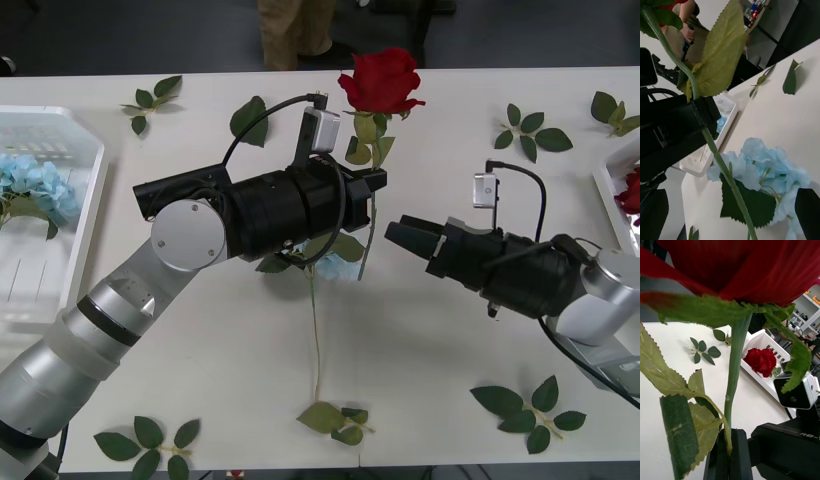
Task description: Place the red flowers into the right box and the blue flowers into the left box. If a person shows an open palm, hand one flower to the person first, then continue sorting.
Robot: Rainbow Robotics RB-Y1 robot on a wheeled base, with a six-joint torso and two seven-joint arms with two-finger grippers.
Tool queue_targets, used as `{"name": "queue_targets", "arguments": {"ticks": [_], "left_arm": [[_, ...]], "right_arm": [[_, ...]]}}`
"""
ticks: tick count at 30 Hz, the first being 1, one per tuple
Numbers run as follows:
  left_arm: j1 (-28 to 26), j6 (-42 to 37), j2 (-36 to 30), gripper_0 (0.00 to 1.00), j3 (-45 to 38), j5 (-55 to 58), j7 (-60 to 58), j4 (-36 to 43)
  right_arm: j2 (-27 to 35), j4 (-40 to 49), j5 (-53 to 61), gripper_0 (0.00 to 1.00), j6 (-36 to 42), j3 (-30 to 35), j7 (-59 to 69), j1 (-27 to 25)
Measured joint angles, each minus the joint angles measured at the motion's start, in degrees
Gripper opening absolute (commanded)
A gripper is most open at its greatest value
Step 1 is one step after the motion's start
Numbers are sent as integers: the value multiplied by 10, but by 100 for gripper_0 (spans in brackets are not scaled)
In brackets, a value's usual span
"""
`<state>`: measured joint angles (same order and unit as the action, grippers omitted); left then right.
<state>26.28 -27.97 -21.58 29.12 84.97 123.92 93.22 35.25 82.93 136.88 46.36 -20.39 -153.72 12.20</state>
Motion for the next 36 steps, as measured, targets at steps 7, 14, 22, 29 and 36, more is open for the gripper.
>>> {"name": "queue_targets", "arguments": {"ticks": [7,14,22,29,36], "left_arm": [[0,0,0,0,0,0,0,0],[0,0,0,0,0,0,0,0],[0,0,0,0,0,0,0,0],[0,0,0,0,0,0,0,0],[0,3,0,0,0,0,0,-1]], "right_arm": [[-24,0,-50,98,-19,-3,0,23],[-24,0,-93,95,-25,-7,0,27],[-25,0,-93,0,-32,-16,0,27],[-25,0,-77,0,-47,-29,0,32],[-25,0,-71,0,-50,-36,0,36]]}}
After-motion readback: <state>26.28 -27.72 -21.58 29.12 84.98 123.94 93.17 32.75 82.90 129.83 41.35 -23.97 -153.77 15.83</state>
